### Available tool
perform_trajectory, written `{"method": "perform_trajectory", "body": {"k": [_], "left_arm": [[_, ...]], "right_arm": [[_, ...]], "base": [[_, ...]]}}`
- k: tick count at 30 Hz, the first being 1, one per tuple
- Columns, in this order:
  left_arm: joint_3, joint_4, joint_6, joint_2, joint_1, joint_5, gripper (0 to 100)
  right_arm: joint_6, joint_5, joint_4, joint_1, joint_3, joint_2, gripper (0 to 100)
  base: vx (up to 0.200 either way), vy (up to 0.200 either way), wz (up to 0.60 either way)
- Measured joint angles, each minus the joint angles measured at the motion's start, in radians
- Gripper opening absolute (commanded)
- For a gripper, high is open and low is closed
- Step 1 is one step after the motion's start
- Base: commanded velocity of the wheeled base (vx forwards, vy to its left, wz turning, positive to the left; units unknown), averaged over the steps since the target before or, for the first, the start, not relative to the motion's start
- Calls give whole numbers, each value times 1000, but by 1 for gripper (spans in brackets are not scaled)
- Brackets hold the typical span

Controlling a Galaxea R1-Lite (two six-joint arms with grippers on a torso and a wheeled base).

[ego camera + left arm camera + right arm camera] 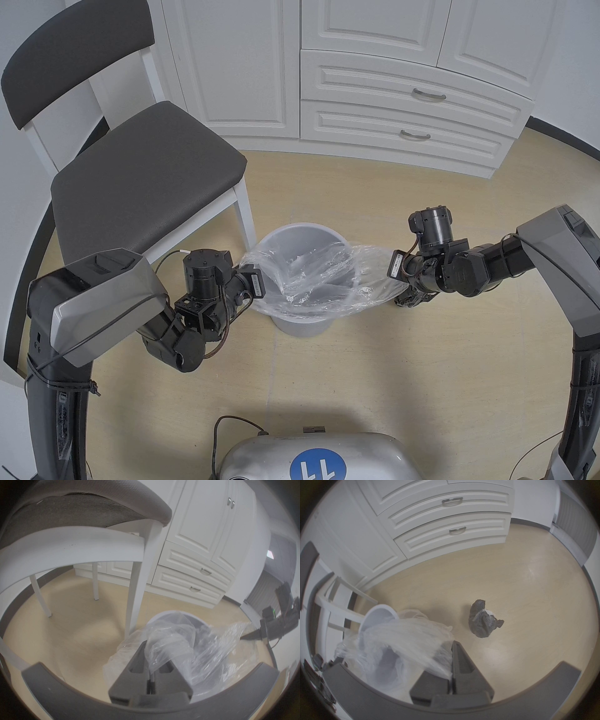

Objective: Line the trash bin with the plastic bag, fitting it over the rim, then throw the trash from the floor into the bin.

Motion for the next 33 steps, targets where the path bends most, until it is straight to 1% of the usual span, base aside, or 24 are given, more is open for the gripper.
{"method": "perform_trajectory", "body": {"k": [3,8,15,19,23,26,30,33], "left_arm": [[34,-6,59,-6,-5,1,0],[94,-13,125,-19,-6,1,0],[181,-9,156,-68,-9,-16,0],[231,-4,161,-109,-10,-53,0],[278,0,164,-147,-10,-97,0],[308,2,193,-173,-10,-117,0],[339,4,221,-193,-7,-126,0],[352,14,226,-203,-7,-127,0]], "right_arm": [[-41,-29,-8,1,33,-6,0],[-96,-40,-18,6,83,-23,0],[-219,-34,-20,6,203,-82,0],[-285,-30,-39,6,277,-125,0],[-354,-28,-87,7,344,-154,0],[-408,-26,-126,7,396,-172,0],[-459,-25,-154,9,449,-186,0],[-472,-25,-157,14,471,-192,0]], "base": [[0,0,0],[0,0,0],[0,0,0],[0,0,0],[0,0,0],[0,0,0],[0,0,0],[0,0,0]]}}
